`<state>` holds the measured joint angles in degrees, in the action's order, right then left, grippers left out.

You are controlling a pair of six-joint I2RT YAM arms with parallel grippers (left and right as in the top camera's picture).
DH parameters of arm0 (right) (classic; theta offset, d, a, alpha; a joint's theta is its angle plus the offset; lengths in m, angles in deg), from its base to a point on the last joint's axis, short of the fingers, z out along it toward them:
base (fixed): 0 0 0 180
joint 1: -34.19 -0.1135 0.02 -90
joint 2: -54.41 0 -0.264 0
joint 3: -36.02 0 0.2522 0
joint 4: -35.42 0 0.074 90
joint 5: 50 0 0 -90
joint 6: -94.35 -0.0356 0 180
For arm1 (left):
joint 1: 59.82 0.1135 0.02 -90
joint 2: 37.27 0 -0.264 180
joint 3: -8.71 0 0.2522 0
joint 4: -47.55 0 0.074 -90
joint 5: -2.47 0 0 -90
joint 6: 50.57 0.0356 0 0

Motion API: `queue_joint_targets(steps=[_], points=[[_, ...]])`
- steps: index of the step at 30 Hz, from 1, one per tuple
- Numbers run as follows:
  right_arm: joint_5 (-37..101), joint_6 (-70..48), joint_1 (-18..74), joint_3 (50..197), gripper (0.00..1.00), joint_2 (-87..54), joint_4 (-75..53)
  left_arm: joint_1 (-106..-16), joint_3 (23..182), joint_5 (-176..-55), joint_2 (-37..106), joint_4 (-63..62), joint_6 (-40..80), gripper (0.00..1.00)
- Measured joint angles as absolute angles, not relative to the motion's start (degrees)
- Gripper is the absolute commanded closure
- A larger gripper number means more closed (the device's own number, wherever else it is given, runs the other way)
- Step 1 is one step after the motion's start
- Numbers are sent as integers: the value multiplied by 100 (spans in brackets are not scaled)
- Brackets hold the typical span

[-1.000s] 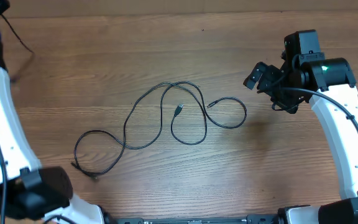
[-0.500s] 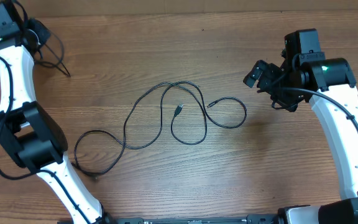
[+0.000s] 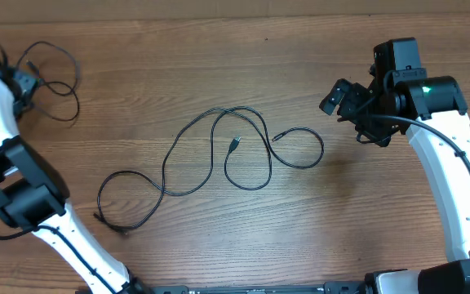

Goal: Untangle cables

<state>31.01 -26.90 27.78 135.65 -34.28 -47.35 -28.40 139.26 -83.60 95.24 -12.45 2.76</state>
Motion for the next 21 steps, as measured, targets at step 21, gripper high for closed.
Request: queue_joint_targets(steps=[21], points=[[3099,-2692,2778,13565,0,-3428,-4737,-2449,14191,-9748,6969,-2311,-524,0]])
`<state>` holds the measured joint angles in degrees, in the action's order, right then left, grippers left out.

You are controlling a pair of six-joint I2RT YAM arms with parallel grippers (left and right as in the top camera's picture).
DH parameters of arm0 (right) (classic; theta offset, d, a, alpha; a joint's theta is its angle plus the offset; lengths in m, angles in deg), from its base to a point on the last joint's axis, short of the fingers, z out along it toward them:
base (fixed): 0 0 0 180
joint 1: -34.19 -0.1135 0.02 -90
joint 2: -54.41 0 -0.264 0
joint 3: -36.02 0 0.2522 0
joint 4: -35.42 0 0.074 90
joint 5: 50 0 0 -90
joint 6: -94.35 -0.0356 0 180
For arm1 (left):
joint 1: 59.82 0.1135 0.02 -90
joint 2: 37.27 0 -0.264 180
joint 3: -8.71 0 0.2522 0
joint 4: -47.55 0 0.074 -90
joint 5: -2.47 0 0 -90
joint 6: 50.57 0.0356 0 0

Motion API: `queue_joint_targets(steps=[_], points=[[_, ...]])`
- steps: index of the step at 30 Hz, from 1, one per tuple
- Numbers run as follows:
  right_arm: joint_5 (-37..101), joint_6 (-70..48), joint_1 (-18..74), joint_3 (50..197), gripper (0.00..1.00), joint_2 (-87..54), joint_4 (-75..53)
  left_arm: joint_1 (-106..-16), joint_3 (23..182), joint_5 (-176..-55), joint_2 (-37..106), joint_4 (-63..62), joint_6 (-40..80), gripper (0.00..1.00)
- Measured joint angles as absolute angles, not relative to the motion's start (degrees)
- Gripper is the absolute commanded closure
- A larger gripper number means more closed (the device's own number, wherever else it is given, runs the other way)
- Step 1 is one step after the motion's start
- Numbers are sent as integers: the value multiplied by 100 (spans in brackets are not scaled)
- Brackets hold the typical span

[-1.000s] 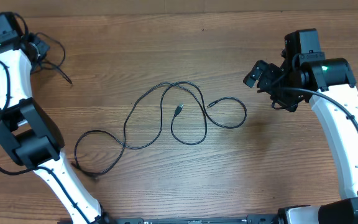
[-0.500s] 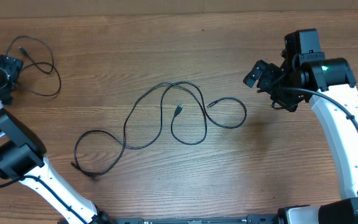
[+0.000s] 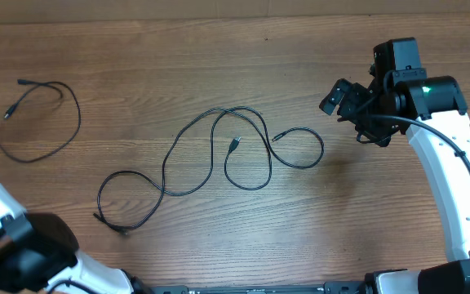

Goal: Untangle cables

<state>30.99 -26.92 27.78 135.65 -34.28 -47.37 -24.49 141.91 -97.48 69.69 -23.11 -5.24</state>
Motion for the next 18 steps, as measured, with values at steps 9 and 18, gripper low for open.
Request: queue_joint_targets(steps=[9,18], points=[[3099,-2688,2778,13565,0,-3428,-4731,-2497,14219,-10493,6818,-3887,-395,10],[3099,-2692,2778,13565,0,-3428,-4735,-3163,14186,-11352,6807,-4768,790,11]])
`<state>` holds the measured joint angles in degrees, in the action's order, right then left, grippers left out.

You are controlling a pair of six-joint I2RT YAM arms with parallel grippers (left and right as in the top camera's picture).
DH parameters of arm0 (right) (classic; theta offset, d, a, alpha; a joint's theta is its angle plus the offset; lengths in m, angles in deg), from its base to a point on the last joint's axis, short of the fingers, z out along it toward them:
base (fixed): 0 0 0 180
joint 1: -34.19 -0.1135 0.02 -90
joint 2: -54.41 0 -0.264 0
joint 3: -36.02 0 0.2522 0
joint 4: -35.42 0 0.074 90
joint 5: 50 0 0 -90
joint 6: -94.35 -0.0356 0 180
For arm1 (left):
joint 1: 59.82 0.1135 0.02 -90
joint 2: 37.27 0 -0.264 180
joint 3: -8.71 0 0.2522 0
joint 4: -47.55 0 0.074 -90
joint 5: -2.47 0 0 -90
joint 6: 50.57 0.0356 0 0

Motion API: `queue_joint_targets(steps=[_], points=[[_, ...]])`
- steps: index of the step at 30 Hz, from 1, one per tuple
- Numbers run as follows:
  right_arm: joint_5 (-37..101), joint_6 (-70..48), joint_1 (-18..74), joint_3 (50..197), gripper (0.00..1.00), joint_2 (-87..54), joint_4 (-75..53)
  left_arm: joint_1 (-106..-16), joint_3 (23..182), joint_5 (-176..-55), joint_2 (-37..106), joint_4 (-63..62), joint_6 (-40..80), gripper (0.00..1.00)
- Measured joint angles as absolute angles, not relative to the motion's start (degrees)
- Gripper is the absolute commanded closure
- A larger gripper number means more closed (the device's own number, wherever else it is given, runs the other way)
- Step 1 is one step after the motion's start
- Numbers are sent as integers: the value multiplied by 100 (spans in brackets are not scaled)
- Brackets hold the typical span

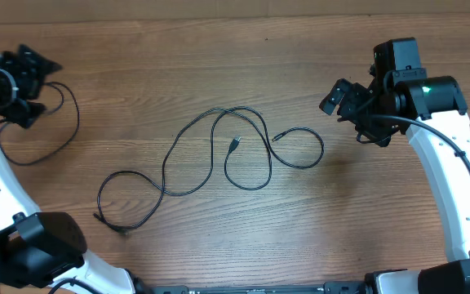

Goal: Untangle cables

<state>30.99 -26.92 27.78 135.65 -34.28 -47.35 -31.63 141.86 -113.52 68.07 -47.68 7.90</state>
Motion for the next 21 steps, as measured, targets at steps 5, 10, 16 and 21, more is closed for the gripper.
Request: queue_joint_targets(steps=[5,10,16,21], points=[[3099,-2692,2778,13565,0,-3428,-4737,-4084,14180,-10153,6269,-5332,993,14],[3099,-2692,2778,13565,0,-3428,-4744,-4899,13546,-9326,5426,-5203,740,15],[3099,-2690,2778,13563,0,-3428,-4737,-5362,11124,-8793,4446,-4265,91,20],[3099,-2692,2778,13563,0,-3428,-4733,-5380,9703,-8601,4276,-4204,-873,27]])
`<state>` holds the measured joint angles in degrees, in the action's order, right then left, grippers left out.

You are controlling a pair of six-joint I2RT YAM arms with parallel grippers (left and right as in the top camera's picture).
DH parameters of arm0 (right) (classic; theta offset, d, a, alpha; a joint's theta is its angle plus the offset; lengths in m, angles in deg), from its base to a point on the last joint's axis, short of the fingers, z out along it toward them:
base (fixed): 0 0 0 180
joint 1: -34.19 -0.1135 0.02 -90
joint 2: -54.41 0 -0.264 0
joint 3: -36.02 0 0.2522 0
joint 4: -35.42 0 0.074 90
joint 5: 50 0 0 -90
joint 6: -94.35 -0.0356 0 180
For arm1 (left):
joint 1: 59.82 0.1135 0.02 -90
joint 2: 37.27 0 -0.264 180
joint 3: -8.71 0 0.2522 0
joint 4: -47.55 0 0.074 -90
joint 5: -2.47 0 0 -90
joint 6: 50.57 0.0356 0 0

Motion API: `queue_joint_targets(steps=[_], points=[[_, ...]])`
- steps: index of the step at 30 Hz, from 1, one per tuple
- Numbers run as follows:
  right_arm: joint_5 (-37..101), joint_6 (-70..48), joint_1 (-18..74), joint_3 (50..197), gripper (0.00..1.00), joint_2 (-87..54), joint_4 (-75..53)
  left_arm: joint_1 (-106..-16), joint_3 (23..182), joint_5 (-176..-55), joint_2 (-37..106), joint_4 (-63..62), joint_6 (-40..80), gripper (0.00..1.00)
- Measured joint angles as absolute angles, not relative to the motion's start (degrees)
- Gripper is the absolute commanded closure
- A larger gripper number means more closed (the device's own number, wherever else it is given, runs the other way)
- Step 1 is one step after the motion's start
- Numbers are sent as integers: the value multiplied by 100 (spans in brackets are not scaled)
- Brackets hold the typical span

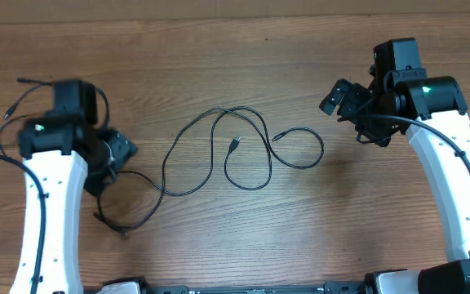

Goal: Untangle cables

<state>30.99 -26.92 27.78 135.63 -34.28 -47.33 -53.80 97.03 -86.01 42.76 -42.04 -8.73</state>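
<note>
A long black cable (219,114) winds in several crossing loops across the middle of the table, with a plug end (234,144) inside one loop and another end (277,137) to its right. Its left loop (104,204) lies under my left gripper (111,166), which stands just above it, open as far as I can see, holding nothing. A second, thin black cable (11,102) lies apart at the far left, mostly hidden by my left arm. My right gripper (338,95) hovers open at the right, clear of the cables.
The wooden table (219,49) carries nothing besides the cables. My left arm (43,212) crosses the near left corner, my right arm (455,188) the right side. The table's far edge runs along the top.
My left gripper has moved from the thin cable at the far left to the right and nearer, over the left loop of the long cable. The right arm has not moved.
My left gripper was at the far left edge by the thin cable. Then that cable lay alone in a loop with the gripper out of view. Then the gripper was over it again, and now stands at the long cable's left loop. My right arm stayed still throughout.
</note>
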Motion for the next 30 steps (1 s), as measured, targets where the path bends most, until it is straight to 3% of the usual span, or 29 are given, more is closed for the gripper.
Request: queue_joint_targets(steps=[7,10,19,22,27,30], points=[[3099,-2690,2778,13563,0,-3428,-4735,-5384,8106,-8992,4250,-3474,-2357,33],[3096,-2692,2776,13563,0,-3428,-4737,-5386,7638,-9191,4250,-3398,-2810,29],[3099,-2692,2778,13563,0,-3428,-4735,-5386,7531,-9090,4055,-3599,-3125,29],[3099,-2690,2778,13563,0,-3428,-4737,-5386,7520,-8883,3636,-3542,-3166,23],[3096,-2690,2776,13563,0,-3428,-4739,-5386,7520,-8476,3192,-2842,-3262,27],[3096,-2692,2778,13563,0,-3428,-4737,-5384,7520,-8238,3308,-2427,-3284,38]])
